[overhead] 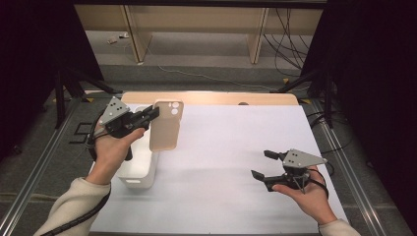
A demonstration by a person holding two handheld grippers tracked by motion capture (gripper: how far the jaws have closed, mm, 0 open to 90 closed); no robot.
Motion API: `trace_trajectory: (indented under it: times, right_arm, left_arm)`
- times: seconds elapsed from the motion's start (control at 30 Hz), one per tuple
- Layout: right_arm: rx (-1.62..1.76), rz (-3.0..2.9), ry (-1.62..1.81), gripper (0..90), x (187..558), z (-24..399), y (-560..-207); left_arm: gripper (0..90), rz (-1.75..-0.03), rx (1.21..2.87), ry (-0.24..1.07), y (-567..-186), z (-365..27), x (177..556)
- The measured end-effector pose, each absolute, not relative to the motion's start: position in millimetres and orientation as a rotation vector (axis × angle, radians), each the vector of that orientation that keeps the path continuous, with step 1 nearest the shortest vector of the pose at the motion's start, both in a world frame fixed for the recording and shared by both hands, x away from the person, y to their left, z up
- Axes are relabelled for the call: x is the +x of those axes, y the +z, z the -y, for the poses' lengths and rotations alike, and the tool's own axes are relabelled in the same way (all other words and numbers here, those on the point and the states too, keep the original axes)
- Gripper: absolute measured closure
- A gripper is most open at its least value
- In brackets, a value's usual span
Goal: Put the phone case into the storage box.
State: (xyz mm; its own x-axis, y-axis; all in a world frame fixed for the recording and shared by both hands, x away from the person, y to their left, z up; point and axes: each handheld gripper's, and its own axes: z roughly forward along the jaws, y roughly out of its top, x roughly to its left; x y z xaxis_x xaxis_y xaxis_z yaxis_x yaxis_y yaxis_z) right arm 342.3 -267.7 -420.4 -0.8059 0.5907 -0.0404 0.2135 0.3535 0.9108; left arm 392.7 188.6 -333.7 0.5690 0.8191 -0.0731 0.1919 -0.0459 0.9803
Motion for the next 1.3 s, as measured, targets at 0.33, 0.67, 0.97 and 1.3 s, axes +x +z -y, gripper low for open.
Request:
trace_trajectory:
  times: [0.33, 0.67, 0.97, 1.3]
  right_arm:
    - [0.706, -2.259, 1.438, 20.5, 342.4, 267.7, -420.5]
    - [0.707, -2.261, 1.439, 20.5, 342.4, 267.2, -421.1]
    - [0.706, -2.26, 1.439, 20.5, 342.3, 267.4, -420.9]
    - [0.706, -2.261, 1.439, 20.5, 342.4, 267.1, -421.3]
  left_arm:
    - [81.4, -0.882, 1.562, 0.647, -331.9, -192.6, 394.5]
    - [81.4, -0.882, 1.567, 0.658, -331.1, -196.6, 396.1]
    - [81.5, -0.879, 1.562, 0.665, -328.5, -200.0, 397.8]
    - [81.4, -0.874, 1.561, 0.667, -327.0, -204.2, 399.4]
